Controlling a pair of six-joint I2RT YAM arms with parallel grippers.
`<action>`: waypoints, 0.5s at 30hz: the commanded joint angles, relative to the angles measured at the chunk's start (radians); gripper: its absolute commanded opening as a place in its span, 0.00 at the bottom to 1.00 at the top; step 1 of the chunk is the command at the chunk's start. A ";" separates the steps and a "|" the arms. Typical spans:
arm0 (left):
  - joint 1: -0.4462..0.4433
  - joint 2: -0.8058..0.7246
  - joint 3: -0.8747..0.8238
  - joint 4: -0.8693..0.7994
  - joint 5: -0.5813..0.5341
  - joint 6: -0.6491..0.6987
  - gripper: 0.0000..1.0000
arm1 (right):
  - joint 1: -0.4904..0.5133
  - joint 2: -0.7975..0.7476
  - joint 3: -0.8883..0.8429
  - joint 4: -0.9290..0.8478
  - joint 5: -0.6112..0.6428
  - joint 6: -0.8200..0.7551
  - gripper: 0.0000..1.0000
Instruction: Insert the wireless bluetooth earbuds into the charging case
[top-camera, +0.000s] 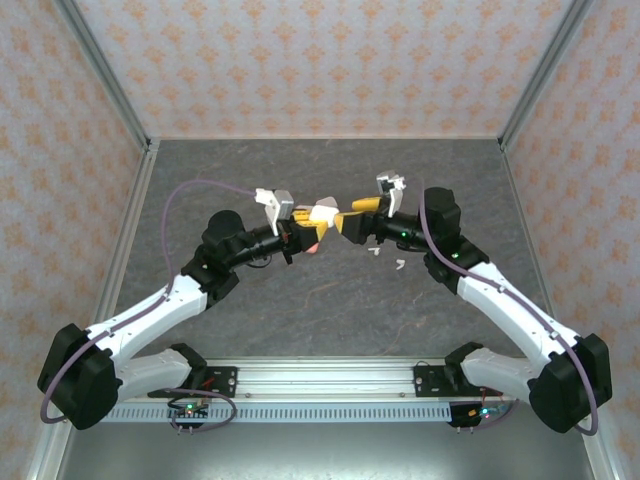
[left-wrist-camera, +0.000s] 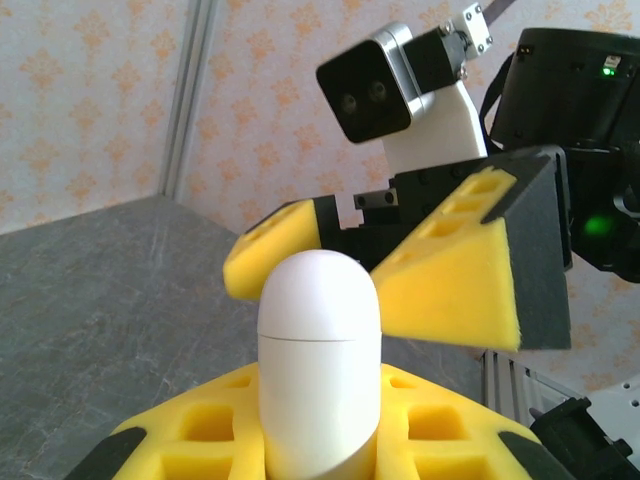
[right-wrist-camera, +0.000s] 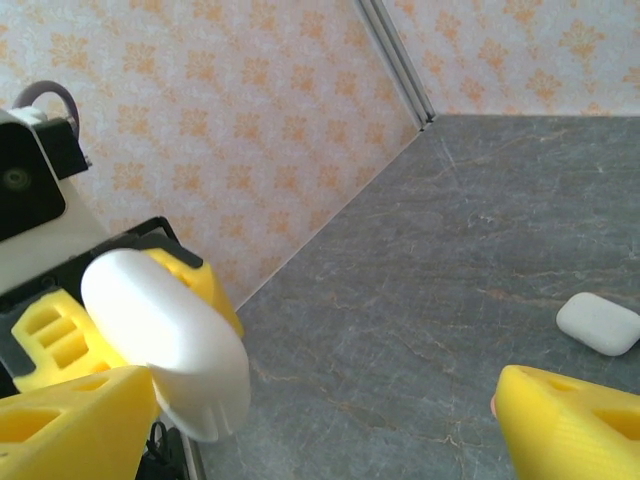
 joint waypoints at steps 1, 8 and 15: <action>-0.009 -0.029 -0.006 0.023 0.026 0.033 0.00 | 0.007 0.012 0.051 0.030 0.025 -0.016 0.88; -0.014 -0.039 -0.006 0.028 0.032 0.036 0.00 | 0.006 0.041 0.079 -0.006 0.054 -0.039 0.87; -0.019 -0.043 0.000 0.024 0.034 0.042 0.00 | 0.005 0.074 0.117 -0.046 0.085 -0.045 0.86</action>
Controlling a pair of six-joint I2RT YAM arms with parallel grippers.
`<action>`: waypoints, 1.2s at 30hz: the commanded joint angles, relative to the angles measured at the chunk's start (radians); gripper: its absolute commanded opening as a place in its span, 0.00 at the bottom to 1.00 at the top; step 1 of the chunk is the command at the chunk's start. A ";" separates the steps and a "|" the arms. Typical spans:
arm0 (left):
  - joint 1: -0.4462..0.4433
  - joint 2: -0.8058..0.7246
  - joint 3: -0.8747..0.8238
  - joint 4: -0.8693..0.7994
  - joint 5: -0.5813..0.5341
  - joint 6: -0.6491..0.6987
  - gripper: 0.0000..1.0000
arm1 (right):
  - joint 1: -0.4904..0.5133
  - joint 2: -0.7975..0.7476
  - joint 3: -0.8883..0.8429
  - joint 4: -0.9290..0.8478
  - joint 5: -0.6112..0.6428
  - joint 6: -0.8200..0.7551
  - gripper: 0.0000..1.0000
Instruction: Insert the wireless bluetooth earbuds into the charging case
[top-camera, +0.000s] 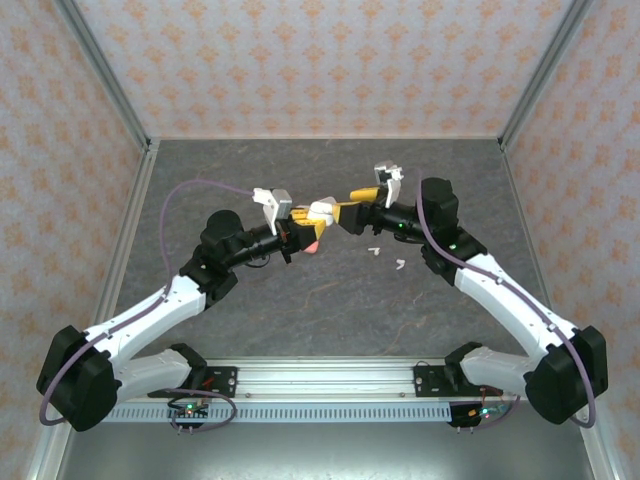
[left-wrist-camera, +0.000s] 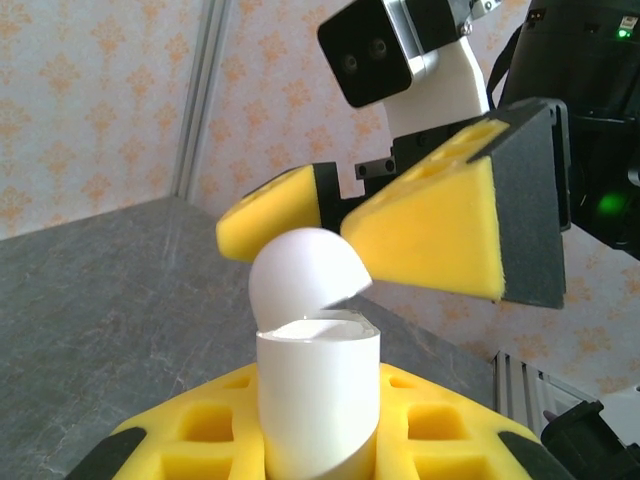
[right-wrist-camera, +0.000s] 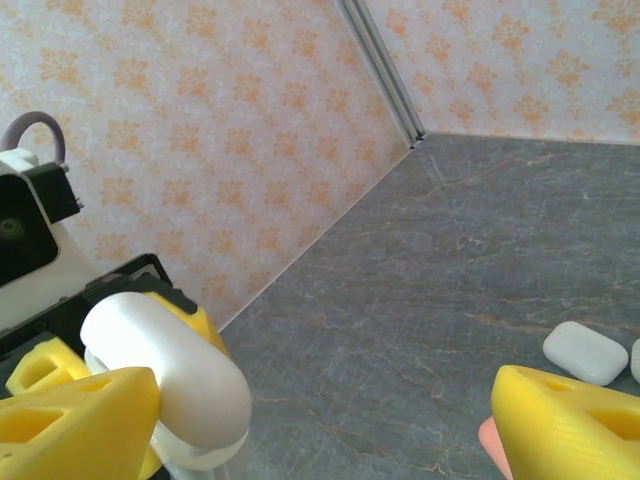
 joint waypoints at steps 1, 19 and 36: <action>-0.019 -0.032 0.000 0.041 0.050 0.036 0.00 | 0.002 0.026 0.041 -0.026 0.053 -0.026 0.86; -0.020 -0.043 -0.004 -0.028 0.036 0.080 0.00 | -0.086 -0.075 0.091 -0.250 0.111 -0.048 0.87; -0.021 -0.075 -0.020 -0.060 0.022 0.094 0.00 | -0.146 0.335 0.060 -0.533 0.457 0.014 0.56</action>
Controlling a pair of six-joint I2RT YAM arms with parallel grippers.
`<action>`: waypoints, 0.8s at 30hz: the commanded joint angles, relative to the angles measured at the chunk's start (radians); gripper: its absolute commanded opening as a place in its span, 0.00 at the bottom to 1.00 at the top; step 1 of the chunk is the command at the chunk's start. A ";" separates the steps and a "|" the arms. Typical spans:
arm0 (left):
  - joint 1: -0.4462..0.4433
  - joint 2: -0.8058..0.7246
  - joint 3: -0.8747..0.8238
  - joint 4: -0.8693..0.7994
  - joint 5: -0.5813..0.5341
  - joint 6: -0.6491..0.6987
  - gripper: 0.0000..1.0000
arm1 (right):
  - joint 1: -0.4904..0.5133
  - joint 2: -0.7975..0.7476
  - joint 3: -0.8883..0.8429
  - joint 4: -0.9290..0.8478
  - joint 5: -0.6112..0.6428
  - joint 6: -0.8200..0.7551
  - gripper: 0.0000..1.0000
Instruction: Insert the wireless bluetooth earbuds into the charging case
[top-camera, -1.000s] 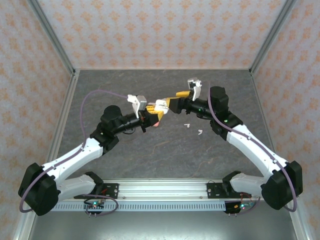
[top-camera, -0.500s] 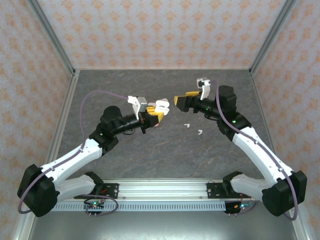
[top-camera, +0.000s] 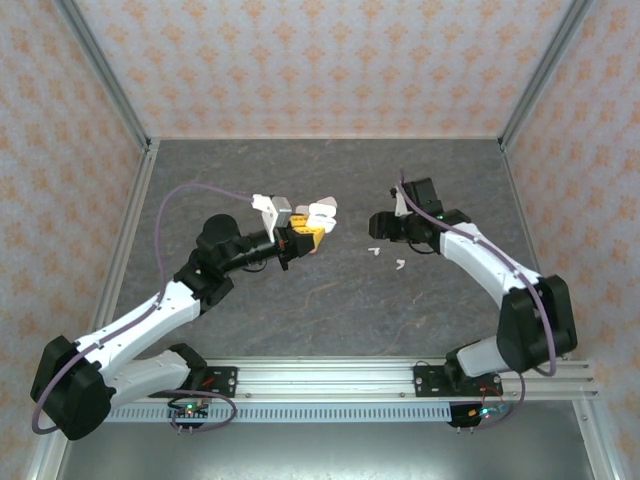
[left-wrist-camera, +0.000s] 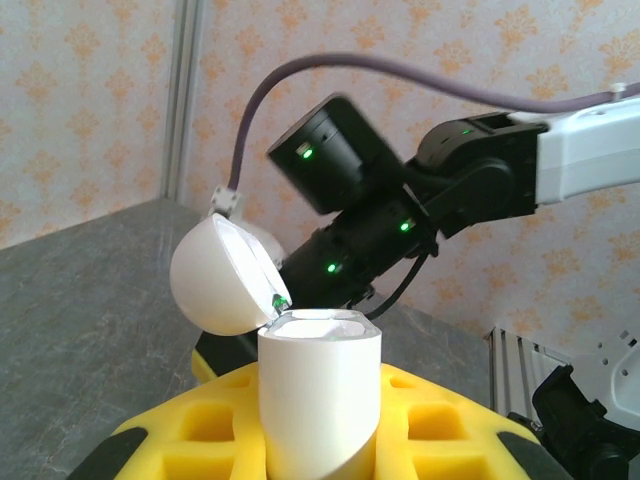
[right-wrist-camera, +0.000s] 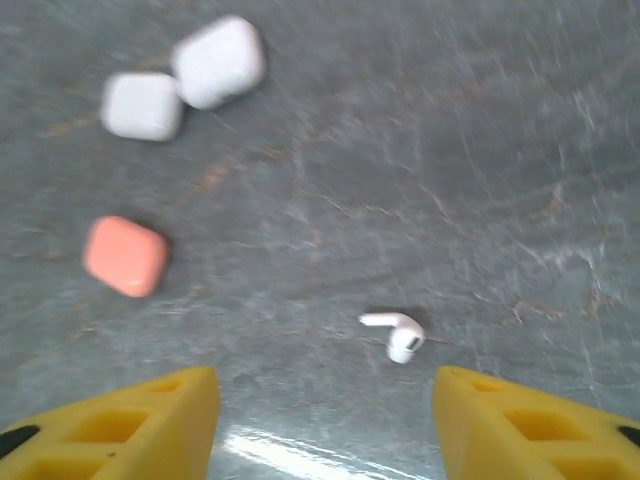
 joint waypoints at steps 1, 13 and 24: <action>-0.007 -0.016 -0.007 -0.001 0.005 0.023 0.00 | -0.001 0.061 -0.026 0.051 0.076 0.076 0.54; -0.007 -0.006 -0.004 -0.013 -0.003 0.027 0.00 | 0.030 0.244 -0.024 0.124 0.124 0.138 0.43; -0.007 -0.003 0.000 -0.019 -0.008 0.032 0.00 | 0.044 0.301 -0.015 0.129 0.138 0.142 0.37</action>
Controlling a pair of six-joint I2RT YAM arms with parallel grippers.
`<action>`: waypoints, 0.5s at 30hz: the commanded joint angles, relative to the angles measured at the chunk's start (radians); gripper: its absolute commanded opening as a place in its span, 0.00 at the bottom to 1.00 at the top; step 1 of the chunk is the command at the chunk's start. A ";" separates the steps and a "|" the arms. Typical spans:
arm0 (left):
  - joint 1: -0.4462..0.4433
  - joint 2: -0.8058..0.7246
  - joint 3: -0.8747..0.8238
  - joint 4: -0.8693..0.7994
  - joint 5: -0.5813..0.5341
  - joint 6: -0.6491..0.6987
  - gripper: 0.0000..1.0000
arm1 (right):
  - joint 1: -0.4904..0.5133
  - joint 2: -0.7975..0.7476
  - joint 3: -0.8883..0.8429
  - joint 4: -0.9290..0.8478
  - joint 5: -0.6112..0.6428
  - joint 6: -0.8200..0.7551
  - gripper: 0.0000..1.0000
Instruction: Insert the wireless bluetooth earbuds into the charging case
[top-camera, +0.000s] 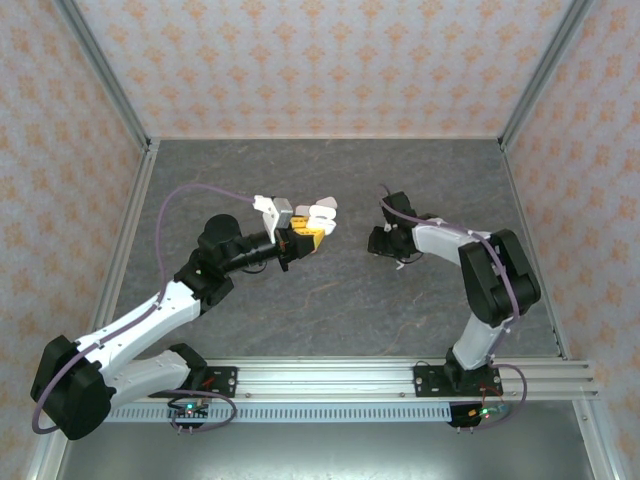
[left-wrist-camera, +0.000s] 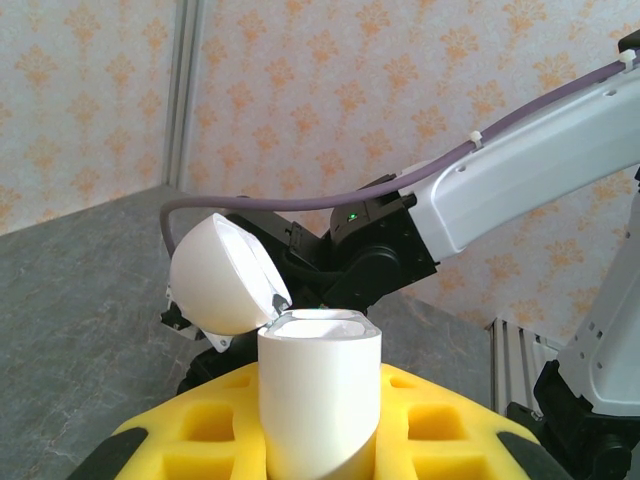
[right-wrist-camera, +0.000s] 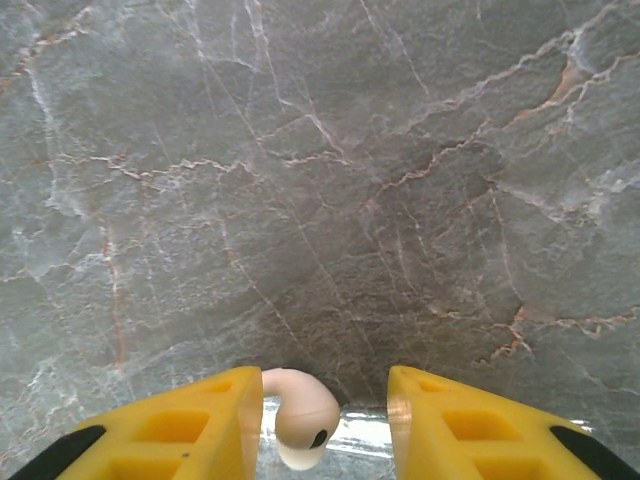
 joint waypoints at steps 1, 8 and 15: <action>-0.007 -0.003 0.000 0.003 -0.006 0.025 0.00 | 0.012 0.018 0.008 0.012 0.030 0.010 0.36; -0.007 0.001 0.003 -0.001 -0.006 0.028 0.00 | 0.023 0.042 0.018 0.011 0.027 0.013 0.32; -0.007 0.003 0.007 -0.009 -0.007 0.031 0.00 | 0.038 0.017 0.008 -0.011 0.045 0.015 0.31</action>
